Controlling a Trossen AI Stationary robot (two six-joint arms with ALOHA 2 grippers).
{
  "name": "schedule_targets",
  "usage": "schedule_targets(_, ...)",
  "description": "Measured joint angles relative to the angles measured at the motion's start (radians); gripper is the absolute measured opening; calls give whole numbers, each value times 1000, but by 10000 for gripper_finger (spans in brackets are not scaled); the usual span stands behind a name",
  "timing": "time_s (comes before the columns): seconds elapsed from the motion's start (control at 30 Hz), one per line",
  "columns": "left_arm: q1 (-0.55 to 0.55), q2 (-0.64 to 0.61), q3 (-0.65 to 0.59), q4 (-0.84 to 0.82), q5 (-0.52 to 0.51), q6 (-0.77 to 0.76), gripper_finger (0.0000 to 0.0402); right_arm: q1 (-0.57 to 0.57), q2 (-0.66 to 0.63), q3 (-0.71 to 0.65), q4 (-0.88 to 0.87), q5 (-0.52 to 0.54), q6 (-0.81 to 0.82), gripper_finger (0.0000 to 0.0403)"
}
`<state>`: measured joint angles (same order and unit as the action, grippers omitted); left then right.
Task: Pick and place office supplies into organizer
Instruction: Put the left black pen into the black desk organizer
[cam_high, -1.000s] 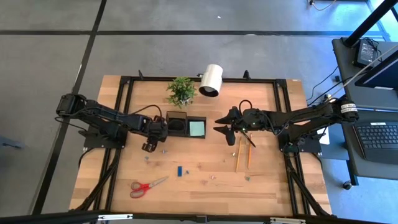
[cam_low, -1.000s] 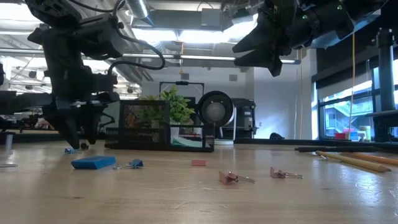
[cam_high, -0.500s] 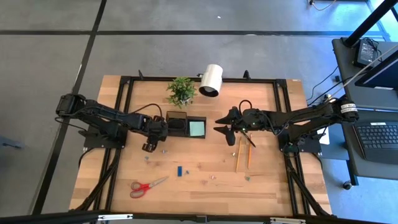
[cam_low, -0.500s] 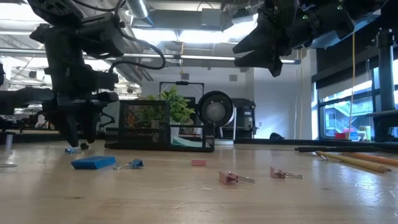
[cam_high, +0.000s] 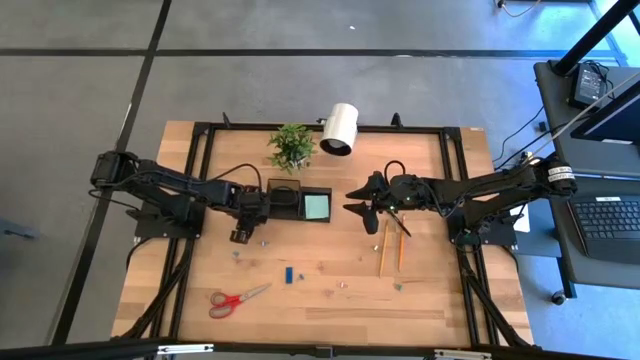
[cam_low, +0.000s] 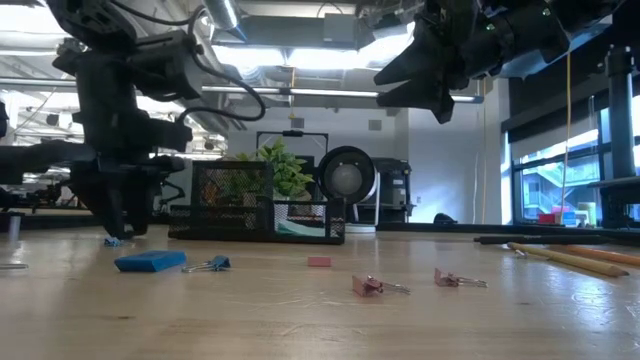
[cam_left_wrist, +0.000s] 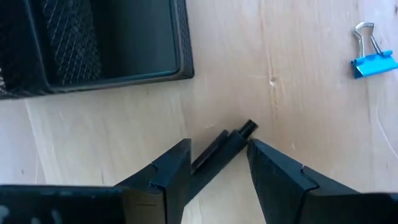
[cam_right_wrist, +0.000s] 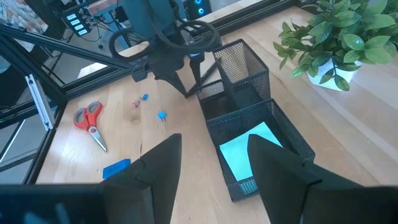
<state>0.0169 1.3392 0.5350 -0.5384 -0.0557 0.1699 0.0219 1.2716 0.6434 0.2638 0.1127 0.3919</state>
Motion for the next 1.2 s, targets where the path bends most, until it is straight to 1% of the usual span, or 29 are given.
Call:
schedule_targets(0.17,0,0,0,-1,4,-19,146,0,0,0,0,0,0,188)
schedule_targets(0.8,-3,0,-2,-4,30,-1,53,0,0,0,-2,0,-5,188)
schedule_targets(1.07,-3,0,9,-14,32,-1,48,0,0,0,-3,0,-6,188)
schedule_targets(1.2,-3,2,50,-111,67,-1,48,0,0,0,-3,0,-7,188)
